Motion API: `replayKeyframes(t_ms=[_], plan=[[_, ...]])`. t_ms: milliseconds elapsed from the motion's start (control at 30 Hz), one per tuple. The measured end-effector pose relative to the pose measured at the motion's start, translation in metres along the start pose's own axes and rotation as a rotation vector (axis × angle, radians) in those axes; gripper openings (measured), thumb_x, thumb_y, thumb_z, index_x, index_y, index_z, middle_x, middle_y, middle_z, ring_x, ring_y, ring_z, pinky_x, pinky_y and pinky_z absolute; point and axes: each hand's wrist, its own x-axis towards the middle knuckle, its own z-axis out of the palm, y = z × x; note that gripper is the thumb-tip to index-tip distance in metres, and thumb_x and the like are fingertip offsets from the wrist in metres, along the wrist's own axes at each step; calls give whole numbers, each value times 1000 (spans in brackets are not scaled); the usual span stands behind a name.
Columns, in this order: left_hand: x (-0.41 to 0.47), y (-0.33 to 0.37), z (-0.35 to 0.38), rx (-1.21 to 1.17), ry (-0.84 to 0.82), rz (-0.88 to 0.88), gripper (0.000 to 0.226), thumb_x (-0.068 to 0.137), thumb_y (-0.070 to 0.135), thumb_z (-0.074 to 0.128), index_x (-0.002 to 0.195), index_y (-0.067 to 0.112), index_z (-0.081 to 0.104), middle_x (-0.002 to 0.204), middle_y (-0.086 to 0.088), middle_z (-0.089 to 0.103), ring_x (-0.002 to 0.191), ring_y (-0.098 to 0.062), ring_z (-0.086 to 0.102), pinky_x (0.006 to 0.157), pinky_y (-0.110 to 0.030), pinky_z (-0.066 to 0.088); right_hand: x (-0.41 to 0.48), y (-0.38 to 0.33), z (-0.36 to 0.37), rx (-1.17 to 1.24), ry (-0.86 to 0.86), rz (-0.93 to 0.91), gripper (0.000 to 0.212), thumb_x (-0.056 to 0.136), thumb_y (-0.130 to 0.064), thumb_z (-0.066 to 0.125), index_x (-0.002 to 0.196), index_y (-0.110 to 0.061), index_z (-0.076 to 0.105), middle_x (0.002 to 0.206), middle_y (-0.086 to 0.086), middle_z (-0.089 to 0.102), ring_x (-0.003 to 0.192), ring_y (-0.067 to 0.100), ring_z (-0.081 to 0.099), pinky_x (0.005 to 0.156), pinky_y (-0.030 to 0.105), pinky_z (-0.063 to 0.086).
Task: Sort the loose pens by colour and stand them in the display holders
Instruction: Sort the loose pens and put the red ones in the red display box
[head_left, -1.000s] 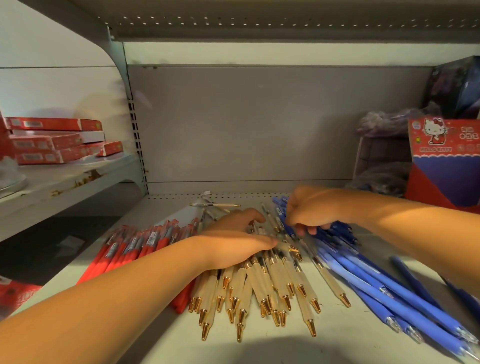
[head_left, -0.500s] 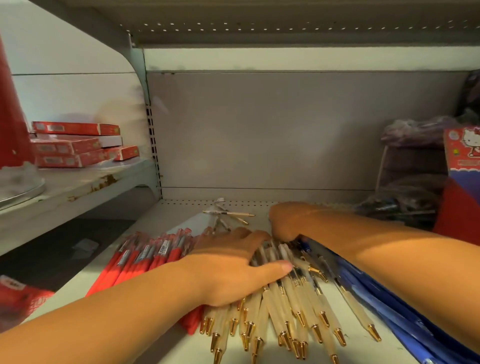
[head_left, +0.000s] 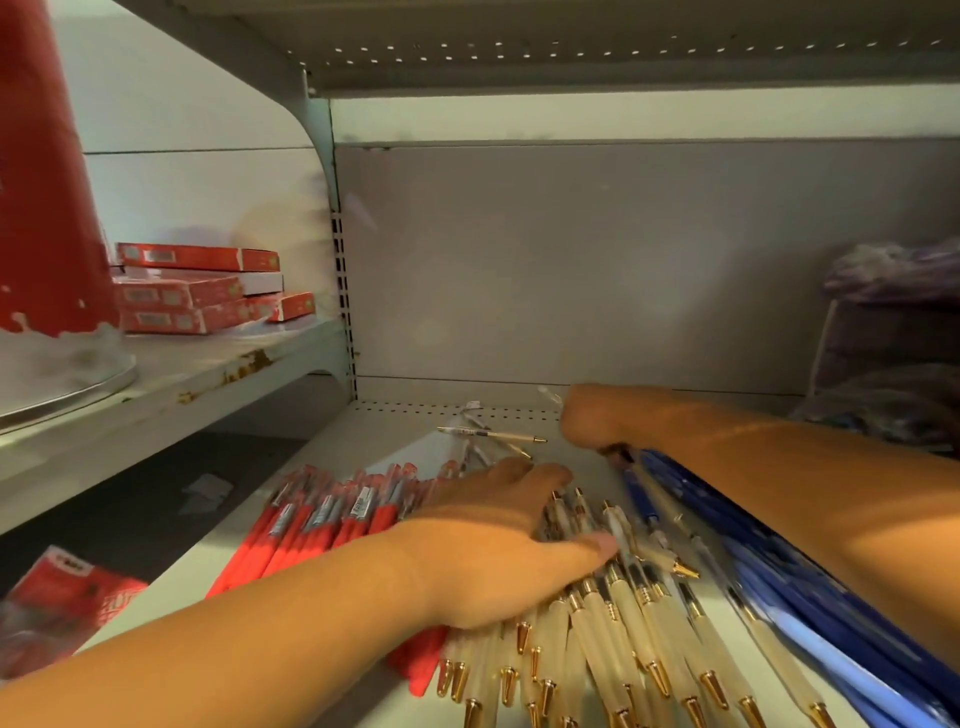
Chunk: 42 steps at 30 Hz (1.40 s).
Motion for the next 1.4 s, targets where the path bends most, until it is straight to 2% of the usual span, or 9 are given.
replayKeyframes(t_ms=[133, 200, 267, 333, 367, 500, 767, 1167, 1400], plan=[[5, -9, -18, -15, 92, -81, 70, 84, 82, 33, 145, 46, 29, 152, 10, 36, 119, -15, 50, 100, -37, 43, 13, -13, -7, 77, 117, -133, 23, 98, -15, 41, 78, -7, 49, 68, 7, 44, 51, 16, 38, 46, 25, 31], [3, -13, -15, 36, 41, -88, 76, 81, 86, 28, 146, 48, 23, 156, 11, 30, 126, -18, 48, 107, -40, 38, 19, -24, -5, 41, 145, -211, 30, 95, -31, 47, 73, -11, 51, 73, 5, 49, 56, 15, 44, 50, 26, 32], [0, -12, -6, 112, -52, -63, 84, 76, 91, 17, 148, 49, 13, 162, 13, 15, 146, -22, 25, 117, -47, 14, 24, -38, 3, -16, 123, -264, 47, 88, -55, 53, 99, -10, 62, 96, 9, 57, 76, 19, 55, 60, 27, 39], [0, -8, 1, 130, -103, -44, 89, 75, 92, 11, 151, 46, 7, 164, 11, 8, 150, -22, 8, 117, -48, 3, 28, -52, 11, -63, 40, -248, 75, 79, -69, 61, 126, -11, 57, 120, 9, 56, 103, 27, 59, 77, 30, 45], [1, -6, 2, 122, -109, -48, 90, 75, 92, 11, 151, 44, 6, 164, 10, 6, 151, -23, 5, 117, -48, 2, 32, -57, 15, -63, -14, -234, 73, 77, -68, 65, 123, -12, 58, 119, 7, 56, 106, 28, 59, 79, 31, 47], [3, -6, 1, 135, -114, -53, 87, 79, 89, 14, 152, 42, 8, 165, 7, 3, 151, -24, 0, 119, -50, 4, 37, -74, 21, -96, -169, -208, 35, 80, -48, 70, 86, -17, 55, 88, 4, 51, 77, 23, 57, 57, 26, 46], [6, -10, 0, 125, -179, -75, 88, 77, 90, 12, 152, 44, 1, 165, 6, -7, 151, -25, -11, 118, -52, -1, 41, -85, 26, -183, -241, -153, 19, 92, -25, 56, 77, -13, 52, 77, 5, 51, 57, 15, 50, 43, 21, 40], [5, -15, -3, 112, -225, -119, 88, 70, 95, 6, 148, 55, -5, 159, 8, -29, 145, -24, -30, 114, -51, -13, 43, -74, 24, -19, -49, -180, 16, 88, -10, 54, 94, 3, 63, 73, 14, 59, 51, 19, 50, 46, 26, 41], [4, -13, -5, 169, -193, -70, 87, 77, 90, 6, 152, 46, -1, 165, 7, -10, 150, -22, -16, 115, -51, -9, 60, -35, -16, 390, 266, -137, 21, 91, -13, 58, 102, 1, 47, 75, 13, 61, 49, 18, 52, 38, 26, 40]])
